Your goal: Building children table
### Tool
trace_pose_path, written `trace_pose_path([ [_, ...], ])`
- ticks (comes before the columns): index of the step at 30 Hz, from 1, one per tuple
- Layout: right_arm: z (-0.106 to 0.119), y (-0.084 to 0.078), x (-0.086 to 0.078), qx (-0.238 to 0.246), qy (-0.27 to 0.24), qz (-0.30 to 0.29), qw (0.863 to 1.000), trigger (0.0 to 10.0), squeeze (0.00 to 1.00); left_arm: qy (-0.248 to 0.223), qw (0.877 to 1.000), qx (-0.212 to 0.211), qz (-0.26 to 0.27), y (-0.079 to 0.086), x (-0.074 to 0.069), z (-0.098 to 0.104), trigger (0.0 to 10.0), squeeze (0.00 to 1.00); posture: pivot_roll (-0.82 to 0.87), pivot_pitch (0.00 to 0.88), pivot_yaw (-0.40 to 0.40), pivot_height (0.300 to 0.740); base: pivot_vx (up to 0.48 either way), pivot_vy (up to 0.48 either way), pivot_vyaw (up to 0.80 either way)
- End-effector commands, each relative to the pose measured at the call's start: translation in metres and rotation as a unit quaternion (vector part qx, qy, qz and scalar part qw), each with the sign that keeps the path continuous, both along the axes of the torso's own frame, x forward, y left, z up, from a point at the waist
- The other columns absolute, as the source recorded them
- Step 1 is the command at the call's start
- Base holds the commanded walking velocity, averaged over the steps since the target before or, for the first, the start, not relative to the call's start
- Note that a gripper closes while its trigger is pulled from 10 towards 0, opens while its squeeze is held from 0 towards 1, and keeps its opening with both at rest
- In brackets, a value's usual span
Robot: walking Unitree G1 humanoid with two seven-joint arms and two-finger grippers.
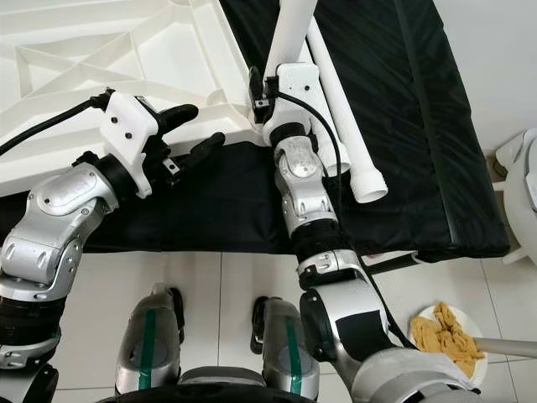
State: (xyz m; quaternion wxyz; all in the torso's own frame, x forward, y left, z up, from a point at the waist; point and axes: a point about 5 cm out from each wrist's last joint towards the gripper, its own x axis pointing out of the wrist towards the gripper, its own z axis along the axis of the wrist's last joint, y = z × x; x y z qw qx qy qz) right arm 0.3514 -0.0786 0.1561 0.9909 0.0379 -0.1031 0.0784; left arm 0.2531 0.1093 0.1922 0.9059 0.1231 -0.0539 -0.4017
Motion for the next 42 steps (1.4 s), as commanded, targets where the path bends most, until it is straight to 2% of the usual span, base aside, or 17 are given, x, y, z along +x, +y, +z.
trace_pose_path([
  [1,-0.029,-0.010,-0.003,-0.008,0.063,-0.030,0.998,10.0,0.00,-0.002,1.000,-0.006,0.014,0.000,-0.001,0.001,10.0,0.00,0.14,0.111,-0.100,0.740,0.000,0.000,0.00],
  [2,-0.030,-0.007,-0.004,-0.015,0.058,-0.048,0.997,10.0,0.00,-0.003,1.000,-0.007,0.014,0.000,-0.001,0.002,10.0,0.00,0.14,0.112,-0.101,0.740,0.000,0.000,0.00],
  [7,-0.030,-0.003,-0.004,-0.012,0.055,-0.068,0.996,10.0,0.00,-0.004,1.000,-0.007,0.014,0.000,-0.001,0.002,10.0,0.00,0.14,0.112,-0.102,0.740,0.000,0.000,0.00],
  [15,-0.028,0.005,0.000,-0.006,0.057,-0.074,0.996,10.0,0.00,-0.004,1.000,-0.008,0.015,-0.001,0.000,0.003,10.0,0.00,0.14,0.109,-0.103,0.740,0.000,0.000,0.00],
  [26,-0.023,0.009,0.007,0.013,0.067,-0.085,0.994,10.0,0.00,-0.006,1.000,-0.008,0.016,-0.001,0.000,0.003,10.0,0.00,0.14,0.109,-0.103,0.740,0.000,0.000,0.00],
  [42,-0.017,0.009,0.011,0.012,0.059,-0.089,0.994,10.0,0.00,-0.007,1.000,-0.009,0.018,-0.001,0.000,0.003,10.0,0.00,0.15,0.105,-0.109,0.740,0.000,0.000,0.00],
])
